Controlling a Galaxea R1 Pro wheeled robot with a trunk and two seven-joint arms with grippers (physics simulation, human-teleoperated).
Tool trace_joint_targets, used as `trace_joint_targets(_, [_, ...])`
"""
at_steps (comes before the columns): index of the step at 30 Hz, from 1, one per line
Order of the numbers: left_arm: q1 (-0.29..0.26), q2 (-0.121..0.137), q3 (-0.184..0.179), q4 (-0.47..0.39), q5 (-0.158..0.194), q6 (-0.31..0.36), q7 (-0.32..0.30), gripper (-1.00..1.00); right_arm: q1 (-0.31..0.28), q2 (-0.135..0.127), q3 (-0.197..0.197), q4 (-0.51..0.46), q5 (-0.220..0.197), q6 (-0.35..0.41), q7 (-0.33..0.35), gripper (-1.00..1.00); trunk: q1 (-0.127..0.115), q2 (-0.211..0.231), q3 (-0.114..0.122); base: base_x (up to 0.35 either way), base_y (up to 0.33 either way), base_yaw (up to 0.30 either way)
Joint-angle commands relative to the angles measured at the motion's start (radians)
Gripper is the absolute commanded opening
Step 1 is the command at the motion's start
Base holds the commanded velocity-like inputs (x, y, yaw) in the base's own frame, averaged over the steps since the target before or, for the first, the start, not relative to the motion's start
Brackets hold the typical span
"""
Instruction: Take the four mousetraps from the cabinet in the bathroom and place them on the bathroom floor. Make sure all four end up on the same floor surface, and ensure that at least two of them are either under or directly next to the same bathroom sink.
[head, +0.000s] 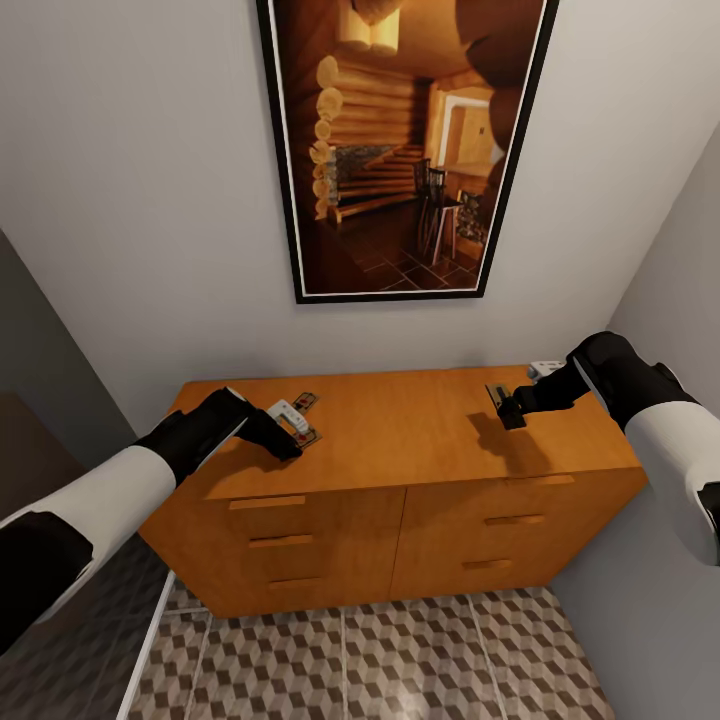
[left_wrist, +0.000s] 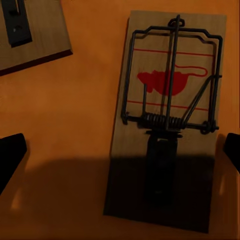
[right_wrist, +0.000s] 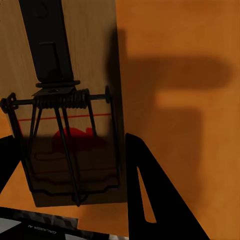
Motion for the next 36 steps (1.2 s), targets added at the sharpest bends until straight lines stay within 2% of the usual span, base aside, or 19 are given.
trace_joint_targets(1, [0.041, 0.001, -0.009, -0.002, 0.013, 0.012, -0.002, 1.0, -0.001, -0.001, 0.004, -0.001, 0.007, 0.002, 0.008, -1.0, 0.0, -0.001, -0.002, 0.0, 0.0, 0.0])
trace_joint_targets(10, [0.041, -0.004, -0.015, 0.028, 0.006, 0.015, -0.093, 1.0, -0.001, -0.001, 0.004, -0.001, 0.007, 0.002, 0.008, -1.0, 0.0, -0.001, -0.002, 0.0, 0.0, 0.0])
trace_joint_targets(31, [0.041, -0.003, -0.017, 0.046, 0.006, 0.011, -0.109, 1.0, -0.001, -0.002, 0.004, -0.001, 0.007, 0.002, 0.008, -1.0, 0.0, -0.001, -0.002, 0.0, 0.0, 0.0])
trace_joint_targets(32, [0.041, -0.003, -0.017, 0.05, 0.006, 0.01, -0.109, -1.0, -0.001, -0.002, 0.004, -0.001, 0.007, 0.002, 0.008, -1.0, 0.0, -0.001, -0.002, 0.0, 0.0, 0.0])
trace_joint_targets(36, [0.041, -0.003, -0.017, 0.071, 0.005, 0.008, -0.109, -1.0, -0.001, -0.002, 0.004, -0.001, 0.007, 0.002, 0.008, -1.0, 0.0, -0.001, -0.002, 0.0, 0.0, 0.0])
